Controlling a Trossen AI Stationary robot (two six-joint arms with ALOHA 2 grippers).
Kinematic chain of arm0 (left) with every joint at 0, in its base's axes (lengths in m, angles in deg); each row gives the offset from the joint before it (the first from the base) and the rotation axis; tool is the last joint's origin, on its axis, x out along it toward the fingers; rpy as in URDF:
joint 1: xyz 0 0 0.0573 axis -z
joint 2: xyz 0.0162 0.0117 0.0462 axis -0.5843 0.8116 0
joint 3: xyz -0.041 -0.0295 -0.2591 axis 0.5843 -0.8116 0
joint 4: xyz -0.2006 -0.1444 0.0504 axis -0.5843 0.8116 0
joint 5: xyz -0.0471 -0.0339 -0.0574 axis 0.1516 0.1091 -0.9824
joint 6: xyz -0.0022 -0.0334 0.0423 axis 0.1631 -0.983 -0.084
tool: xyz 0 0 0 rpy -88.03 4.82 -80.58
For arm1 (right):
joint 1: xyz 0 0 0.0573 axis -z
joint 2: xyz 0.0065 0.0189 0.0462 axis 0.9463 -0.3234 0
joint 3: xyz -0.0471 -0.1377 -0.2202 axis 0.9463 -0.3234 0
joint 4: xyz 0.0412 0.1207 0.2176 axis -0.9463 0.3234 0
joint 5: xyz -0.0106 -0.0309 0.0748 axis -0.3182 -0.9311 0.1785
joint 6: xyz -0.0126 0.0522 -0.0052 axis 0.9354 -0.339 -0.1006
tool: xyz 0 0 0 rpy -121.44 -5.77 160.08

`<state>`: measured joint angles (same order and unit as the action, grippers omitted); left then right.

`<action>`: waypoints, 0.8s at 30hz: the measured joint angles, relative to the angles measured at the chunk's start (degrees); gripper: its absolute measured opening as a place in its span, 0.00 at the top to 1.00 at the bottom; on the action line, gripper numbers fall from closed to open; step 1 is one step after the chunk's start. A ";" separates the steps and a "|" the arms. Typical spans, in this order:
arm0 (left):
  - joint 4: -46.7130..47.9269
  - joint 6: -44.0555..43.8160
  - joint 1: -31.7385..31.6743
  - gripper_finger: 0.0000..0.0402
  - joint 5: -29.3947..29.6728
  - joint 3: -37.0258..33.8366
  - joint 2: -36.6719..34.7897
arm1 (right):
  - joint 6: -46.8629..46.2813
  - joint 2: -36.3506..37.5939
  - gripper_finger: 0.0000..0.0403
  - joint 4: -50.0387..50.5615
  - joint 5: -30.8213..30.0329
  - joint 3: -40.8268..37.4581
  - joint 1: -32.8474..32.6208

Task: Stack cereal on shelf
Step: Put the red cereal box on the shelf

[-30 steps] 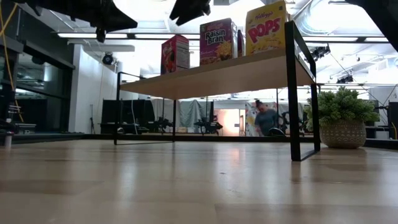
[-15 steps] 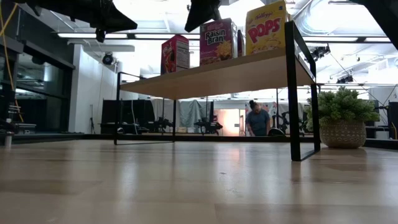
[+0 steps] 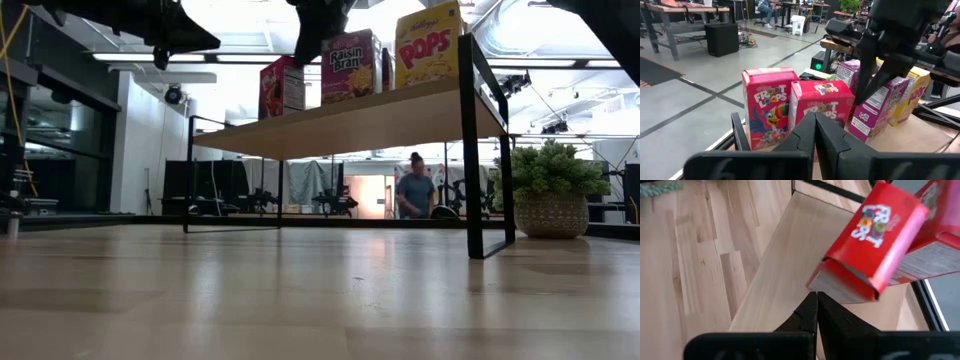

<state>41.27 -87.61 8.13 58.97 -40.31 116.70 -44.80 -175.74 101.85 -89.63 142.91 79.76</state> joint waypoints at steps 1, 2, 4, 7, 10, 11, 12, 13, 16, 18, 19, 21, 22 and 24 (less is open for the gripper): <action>0.27 0.00 0.00 1.00 0.00 0.00 -0.01 | 0.00 -0.18 0.99 0.14 -0.02 0.00 0.02; 0.33 0.00 0.02 1.00 0.02 0.00 -0.01 | 0.00 -0.38 1.00 -0.12 -0.02 0.00 0.02; 0.62 0.00 0.00 1.00 0.04 0.00 -0.01 | 0.00 -0.46 1.00 -1.17 -0.04 0.00 0.11; 1.31 0.00 0.00 1.00 0.04 0.00 -0.01 | 0.00 -0.46 1.00 -1.57 -0.26 0.00 0.49; 1.53 0.00 0.00 1.00 0.04 0.00 0.01 | 0.02 -0.46 1.00 -1.90 -0.28 0.00 1.14; 1.50 0.00 0.01 1.00 0.04 0.00 0.01 | 0.02 -0.46 1.00 -1.90 -0.31 0.00 1.28; 1.47 0.02 0.01 1.00 0.04 0.00 0.01 | 0.02 -0.46 1.00 -1.90 -0.31 0.00 1.51; 1.49 0.02 0.01 1.00 0.04 0.00 0.01 | 0.02 -0.46 1.00 -1.90 -0.32 0.00 1.73; 1.49 0.00 0.01 1.00 0.04 0.00 0.01 | 0.01 -0.72 1.00 -2.36 -0.32 0.00 2.33; 1.48 0.00 0.02 1.00 0.04 0.00 0.01 | 0.03 -0.94 1.00 -2.64 -0.31 0.00 2.67; 1.48 0.00 0.01 1.00 0.03 0.00 0.01 | 0.14 -1.01 1.00 -2.72 -0.29 0.00 2.67; 1.48 0.00 0.02 1.00 0.02 0.00 0.01 | 0.31 -1.55 1.00 -3.60 -0.26 0.07 2.71; 1.48 0.00 0.02 1.00 0.02 0.00 0.01 | 0.38 -1.79 1.00 -3.57 -0.26 0.07 2.69; 1.45 0.00 0.00 1.00 0.02 0.00 0.01 | 0.83 -2.66 1.00 -3.77 -0.21 0.04 2.67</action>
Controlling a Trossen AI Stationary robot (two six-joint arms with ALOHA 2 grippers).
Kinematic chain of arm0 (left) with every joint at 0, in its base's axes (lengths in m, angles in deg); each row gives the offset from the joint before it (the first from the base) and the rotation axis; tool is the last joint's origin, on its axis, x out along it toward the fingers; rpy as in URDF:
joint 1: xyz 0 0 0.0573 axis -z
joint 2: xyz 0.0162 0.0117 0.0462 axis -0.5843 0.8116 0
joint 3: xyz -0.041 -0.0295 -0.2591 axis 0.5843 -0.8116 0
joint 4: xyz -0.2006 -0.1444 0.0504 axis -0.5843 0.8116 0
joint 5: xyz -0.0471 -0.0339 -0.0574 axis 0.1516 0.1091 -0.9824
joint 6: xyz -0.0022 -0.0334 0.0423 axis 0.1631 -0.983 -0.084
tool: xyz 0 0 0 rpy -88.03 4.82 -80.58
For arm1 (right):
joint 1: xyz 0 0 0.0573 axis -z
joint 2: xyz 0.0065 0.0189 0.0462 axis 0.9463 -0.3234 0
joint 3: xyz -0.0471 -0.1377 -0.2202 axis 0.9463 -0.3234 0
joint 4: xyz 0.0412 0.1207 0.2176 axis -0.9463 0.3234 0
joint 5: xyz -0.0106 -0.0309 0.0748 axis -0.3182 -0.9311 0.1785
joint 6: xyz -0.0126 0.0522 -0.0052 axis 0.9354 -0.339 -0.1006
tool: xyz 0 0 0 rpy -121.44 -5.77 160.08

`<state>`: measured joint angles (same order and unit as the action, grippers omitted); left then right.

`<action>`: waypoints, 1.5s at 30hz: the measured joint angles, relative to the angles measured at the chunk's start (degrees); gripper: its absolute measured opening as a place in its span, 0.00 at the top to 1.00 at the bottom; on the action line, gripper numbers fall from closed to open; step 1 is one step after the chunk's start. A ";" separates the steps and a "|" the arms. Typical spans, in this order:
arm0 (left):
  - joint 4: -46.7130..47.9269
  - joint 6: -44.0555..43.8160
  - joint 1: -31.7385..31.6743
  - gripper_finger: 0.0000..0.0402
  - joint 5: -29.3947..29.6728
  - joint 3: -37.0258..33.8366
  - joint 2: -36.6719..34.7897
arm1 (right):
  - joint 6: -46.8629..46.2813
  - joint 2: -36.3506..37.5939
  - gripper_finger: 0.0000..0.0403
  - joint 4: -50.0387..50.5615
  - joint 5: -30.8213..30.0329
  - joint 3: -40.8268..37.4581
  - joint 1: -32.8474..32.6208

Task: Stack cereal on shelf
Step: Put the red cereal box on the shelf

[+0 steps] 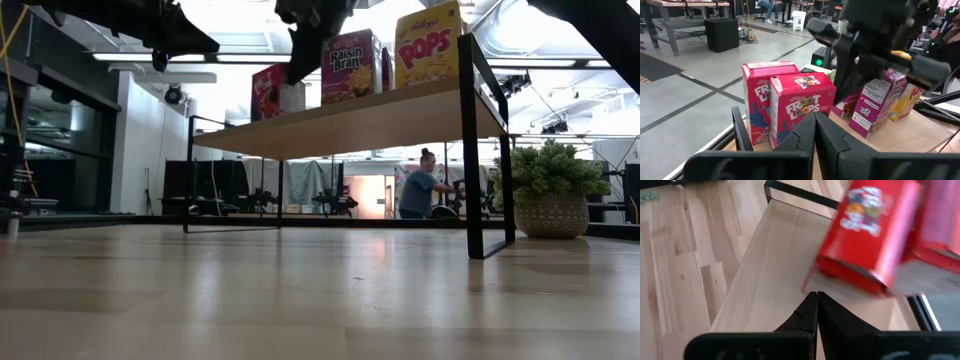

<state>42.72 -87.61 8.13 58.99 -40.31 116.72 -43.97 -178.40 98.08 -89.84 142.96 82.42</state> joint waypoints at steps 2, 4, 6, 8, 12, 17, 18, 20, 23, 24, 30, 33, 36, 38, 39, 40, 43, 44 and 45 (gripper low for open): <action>0.02 0.00 0.00 1.00 0.00 0.00 0.00 | 0.73 -0.50 1.00 0.10 -0.13 -0.07 0.05; -0.03 0.00 0.00 1.00 0.00 0.00 0.00 | 1.01 -1.07 1.00 -0.44 -0.38 -0.04 0.10; 0.03 0.00 0.02 1.00 -0.01 0.00 0.00 | 0.99 -1.28 1.00 0.08 -0.36 -0.04 0.30; 0.01 0.00 0.00 1.00 -0.02 0.00 0.00 | 1.09 -1.47 1.00 -0.76 -0.51 -0.04 0.41; 0.01 0.01 -0.02 1.00 -0.02 0.00 0.00 | 1.12 -1.60 1.00 -1.54 -0.61 -0.04 0.86; 0.00 0.00 -0.13 1.00 0.02 0.00 0.00 | 1.05 -1.60 1.00 -2.15 -0.62 -0.04 1.31; 0.00 0.04 -0.12 1.00 0.02 0.00 0.00 | 1.07 -1.60 1.00 -2.41 -0.62 -0.04 1.35; 0.02 0.44 -0.11 1.00 0.06 0.00 0.00 | 1.04 -1.60 1.00 -2.53 -0.62 -0.04 1.38; 0.01 0.44 -0.11 1.00 0.11 0.00 0.00 | 1.10 -1.60 1.00 -2.78 -0.62 -0.04 1.39; 0.00 0.47 -0.11 1.00 0.11 0.00 0.00 | 1.10 -1.60 1.00 -3.02 -0.62 -0.04 1.43; 0.00 0.48 -0.11 1.00 0.11 0.00 0.00 | 1.07 -1.60 1.00 -4.19 -0.60 -0.04 1.49; 0.00 0.51 -0.11 1.00 0.13 0.00 0.00 | 1.11 -1.60 1.00 -4.18 -0.61 -0.04 1.50; 0.01 0.48 -0.11 1.00 0.13 0.00 0.00 | 1.12 -1.60 1.00 -3.96 -0.60 -0.04 1.60; 0.02 0.52 -0.11 1.00 0.13 0.00 0.00 | 1.13 -1.60 1.00 -3.40 -0.55 -0.04 1.84; 0.01 0.50 -0.11 1.00 0.13 0.00 0.00 | 1.12 -1.60 1.00 -3.27 -0.60 -0.04 1.97; 0.00 0.48 -0.11 1.00 0.13 0.00 0.00 | 1.12 -1.60 1.00 -3.27 -0.70 -0.04 2.12; 0.00 0.53 -0.11 1.00 0.15 0.00 0.00 | 1.12 -1.60 1.00 -3.44 -1.57 -0.04 2.33; 0.02 0.50 -0.11 1.00 0.15 0.00 0.00 | 1.12 -1.59 1.00 -3.57 -1.68 -0.04 2.34; 0.00 0.51 -0.11 1.00 0.15 0.00 0.00 | 1.12 -1.59 1.00 -3.65 -1.62 -0.04 2.35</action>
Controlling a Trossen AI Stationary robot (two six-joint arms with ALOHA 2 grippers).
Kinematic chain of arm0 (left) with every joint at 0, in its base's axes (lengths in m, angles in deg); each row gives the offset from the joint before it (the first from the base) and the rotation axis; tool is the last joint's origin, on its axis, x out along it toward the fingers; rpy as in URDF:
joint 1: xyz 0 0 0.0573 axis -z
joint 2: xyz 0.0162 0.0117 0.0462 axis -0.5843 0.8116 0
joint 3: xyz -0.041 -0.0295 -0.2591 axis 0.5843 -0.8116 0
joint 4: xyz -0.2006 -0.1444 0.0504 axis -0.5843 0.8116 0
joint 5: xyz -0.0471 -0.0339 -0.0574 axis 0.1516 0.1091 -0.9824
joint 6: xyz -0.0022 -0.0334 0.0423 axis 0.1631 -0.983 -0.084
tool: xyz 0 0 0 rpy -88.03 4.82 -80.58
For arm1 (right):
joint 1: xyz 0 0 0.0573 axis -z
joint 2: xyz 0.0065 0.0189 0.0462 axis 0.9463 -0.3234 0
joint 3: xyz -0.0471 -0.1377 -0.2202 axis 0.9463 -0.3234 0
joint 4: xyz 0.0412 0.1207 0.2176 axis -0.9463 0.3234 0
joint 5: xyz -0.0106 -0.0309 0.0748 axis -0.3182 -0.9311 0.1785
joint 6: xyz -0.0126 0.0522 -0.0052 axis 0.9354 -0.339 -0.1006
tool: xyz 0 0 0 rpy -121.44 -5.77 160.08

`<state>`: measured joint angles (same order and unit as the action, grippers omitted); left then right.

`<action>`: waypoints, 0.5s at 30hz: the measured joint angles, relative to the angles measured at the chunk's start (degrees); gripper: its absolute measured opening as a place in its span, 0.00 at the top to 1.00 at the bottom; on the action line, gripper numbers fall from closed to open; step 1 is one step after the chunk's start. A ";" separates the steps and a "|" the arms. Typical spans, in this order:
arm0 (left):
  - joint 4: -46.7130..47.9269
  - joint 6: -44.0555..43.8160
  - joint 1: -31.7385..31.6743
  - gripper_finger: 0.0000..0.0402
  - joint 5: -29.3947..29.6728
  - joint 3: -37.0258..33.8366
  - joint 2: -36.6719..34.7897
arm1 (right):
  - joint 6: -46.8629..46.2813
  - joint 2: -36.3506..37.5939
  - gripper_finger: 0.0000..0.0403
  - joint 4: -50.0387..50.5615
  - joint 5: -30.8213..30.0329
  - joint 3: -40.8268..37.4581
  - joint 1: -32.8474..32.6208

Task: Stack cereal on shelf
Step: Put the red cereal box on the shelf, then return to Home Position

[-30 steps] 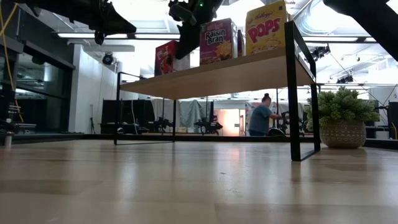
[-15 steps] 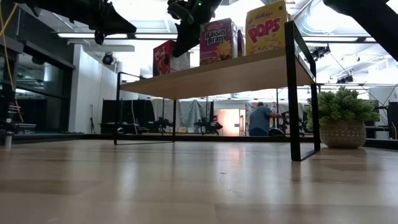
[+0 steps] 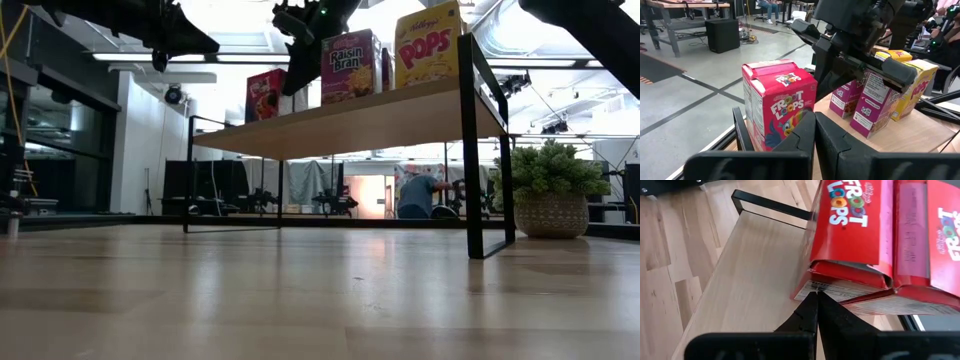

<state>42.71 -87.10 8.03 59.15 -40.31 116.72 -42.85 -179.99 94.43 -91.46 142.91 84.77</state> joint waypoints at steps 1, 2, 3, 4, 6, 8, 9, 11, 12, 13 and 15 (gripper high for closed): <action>0.00 0.04 0.00 1.00 0.00 0.00 0.00 | 0.01 0.01 1.00 -0.01 0.25 0.00 0.03; 0.02 0.01 0.00 1.00 0.00 0.00 0.00 | 0.00 0.01 1.00 -0.03 0.55 0.00 0.03; 0.00 0.01 0.00 1.00 0.00 0.00 0.00 | 0.00 0.01 1.00 -0.02 0.90 0.00 0.00; 0.00 0.03 0.00 1.00 0.00 0.00 0.00 | 0.00 0.01 1.00 -0.01 1.26 0.00 -0.01; 0.00 0.10 0.00 1.00 0.00 0.00 0.00 | 0.00 0.01 1.00 -0.01 1.47 0.00 -0.01; 0.00 0.09 0.00 1.00 0.00 0.00 0.00 | 0.00 0.01 1.00 -0.01 1.52 0.00 -0.01; 0.01 0.12 0.00 1.00 0.00 0.00 0.00 | 0.00 0.01 1.00 0.00 1.55 0.00 -0.01; 0.02 0.10 0.00 1.00 0.00 0.00 0.00 | 0.00 0.01 1.00 0.36 1.55 0.00 -0.01; 0.02 0.10 0.00 1.00 0.00 0.00 0.00 | 0.00 0.01 1.00 0.87 1.55 0.00 -0.04; 0.00 0.12 0.00 1.00 0.00 0.00 0.00 | 0.00 0.01 1.00 1.55 1.55 0.00 -0.07; 0.02 0.11 0.00 1.00 0.00 0.00 -0.13 | 0.02 0.01 1.00 3.24 1.58 0.00 -0.07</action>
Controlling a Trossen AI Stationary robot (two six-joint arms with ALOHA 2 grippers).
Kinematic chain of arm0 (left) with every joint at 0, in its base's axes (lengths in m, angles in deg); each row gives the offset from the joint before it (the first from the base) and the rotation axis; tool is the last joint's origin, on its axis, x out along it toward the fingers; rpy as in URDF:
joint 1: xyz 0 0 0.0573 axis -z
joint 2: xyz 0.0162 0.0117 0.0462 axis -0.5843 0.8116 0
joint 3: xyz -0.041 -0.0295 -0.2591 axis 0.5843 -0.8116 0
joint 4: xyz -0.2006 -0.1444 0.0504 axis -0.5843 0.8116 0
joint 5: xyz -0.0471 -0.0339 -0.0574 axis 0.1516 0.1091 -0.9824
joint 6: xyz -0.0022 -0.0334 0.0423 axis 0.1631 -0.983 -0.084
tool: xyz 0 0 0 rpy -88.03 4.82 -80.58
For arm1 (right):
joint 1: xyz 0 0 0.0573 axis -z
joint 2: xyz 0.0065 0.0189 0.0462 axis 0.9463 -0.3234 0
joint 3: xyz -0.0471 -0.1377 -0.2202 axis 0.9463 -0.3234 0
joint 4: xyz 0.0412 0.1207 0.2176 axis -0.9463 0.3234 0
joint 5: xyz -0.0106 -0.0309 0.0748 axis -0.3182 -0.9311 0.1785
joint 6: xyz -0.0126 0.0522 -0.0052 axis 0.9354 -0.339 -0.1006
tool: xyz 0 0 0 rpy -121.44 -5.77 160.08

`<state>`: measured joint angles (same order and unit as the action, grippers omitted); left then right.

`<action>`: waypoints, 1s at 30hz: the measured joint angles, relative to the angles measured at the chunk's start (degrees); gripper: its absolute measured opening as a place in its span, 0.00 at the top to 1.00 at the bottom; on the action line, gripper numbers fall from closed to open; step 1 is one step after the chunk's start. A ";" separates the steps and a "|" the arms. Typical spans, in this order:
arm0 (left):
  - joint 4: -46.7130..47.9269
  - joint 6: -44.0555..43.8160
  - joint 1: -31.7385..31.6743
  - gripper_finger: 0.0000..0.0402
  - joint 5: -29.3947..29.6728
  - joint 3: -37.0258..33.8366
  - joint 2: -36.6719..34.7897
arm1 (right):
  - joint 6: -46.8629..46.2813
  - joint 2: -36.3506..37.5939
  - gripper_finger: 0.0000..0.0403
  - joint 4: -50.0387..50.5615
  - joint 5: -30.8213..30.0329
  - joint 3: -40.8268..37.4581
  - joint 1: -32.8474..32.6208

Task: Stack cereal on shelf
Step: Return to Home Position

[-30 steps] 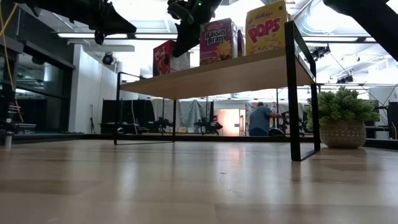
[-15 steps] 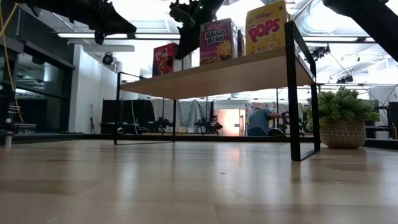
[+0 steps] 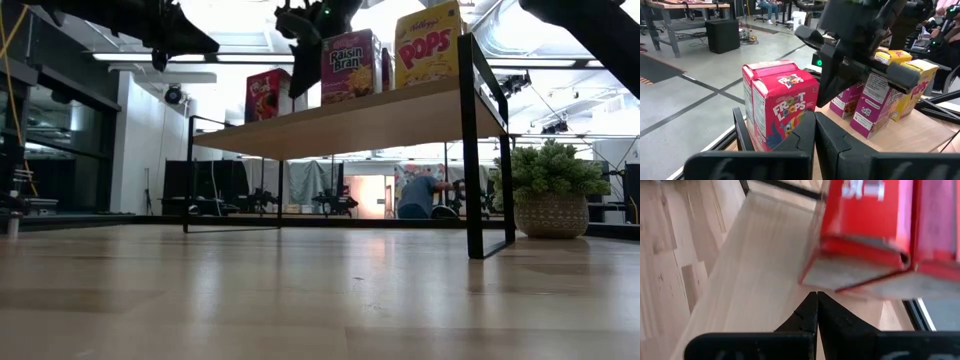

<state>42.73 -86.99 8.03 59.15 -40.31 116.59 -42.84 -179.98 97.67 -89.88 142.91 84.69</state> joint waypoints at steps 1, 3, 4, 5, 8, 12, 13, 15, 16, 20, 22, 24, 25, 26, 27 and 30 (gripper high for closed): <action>0.01 0.11 0.00 1.00 0.02 0.00 -0.27 | 0.02 0.00 1.00 0.84 0.19 0.00 0.00; -0.34 1.03 0.00 1.00 0.02 0.00 -1.24 | 0.47 0.10 1.00 2.67 1.03 0.03 0.01; -0.41 1.53 0.00 1.00 0.02 0.00 -1.91 | 1.04 0.27 1.00 4.14 2.21 0.32 0.03; -0.48 1.82 0.00 1.00 0.04 0.00 -2.59 | 1.47 0.41 1.00 5.46 3.29 0.78 0.04; -0.45 1.89 0.00 1.00 0.06 0.00 -4.77 | 2.62 1.85 1.00 8.30 6.34 2.75 0.00; -0.15 1.87 0.02 1.00 0.07 0.00 -6.96 | 3.83 6.74 1.00 7.83 6.72 2.40 -0.11; -0.17 1.87 0.02 1.00 0.12 0.00 -7.26 | 4.04 7.65 1.00 7.37 6.73 2.42 -0.11; -0.14 1.73 0.03 1.00 0.20 0.00 -7.60 | 4.66 9.40 1.00 6.64 6.75 2.36 -0.09; -0.06 1.55 0.04 1.00 0.22 0.00 -7.65 | 5.04 10.21 1.00 6.67 6.76 2.36 -0.09; 0.81 1.74 0.04 1.00 0.32 0.00 -7.65 | 6.14 12.86 1.00 8.21 7.89 2.36 -0.07; 1.40 1.80 0.04 1.00 0.51 0.00 -7.65 | 6.68 13.60 1.00 9.61 8.94 2.35 -0.09; 1.92 1.85 0.01 1.00 0.99 0.00 -7.65 | 7.40 13.88 1.00 11.34 10.08 2.30 -0.09; 2.02 1.86 0.00 1.00 1.03 0.00 -7.64 | 7.53 14.13 1.00 12.10 10.82 2.21 -0.09; 2.08 1.92 0.00 1.00 1.03 0.00 -7.65 | 7.57 14.43 1.00 12.33 11.14 1.68 -0.09; 2.10 1.92 0.00 1.00 1.03 0.00 -7.65 | 7.61 15.08 1.00 12.22 11.89 0.84 -0.09; 2.36 2.32 0.03 1.00 1.57 0.00 -7.65 | 7.71 18.57 1.00 11.47 13.37 -4.76 -0.11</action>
<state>45.10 -84.67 8.05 60.71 -40.31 108.94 -35.12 -161.41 109.14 -76.51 138.15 84.59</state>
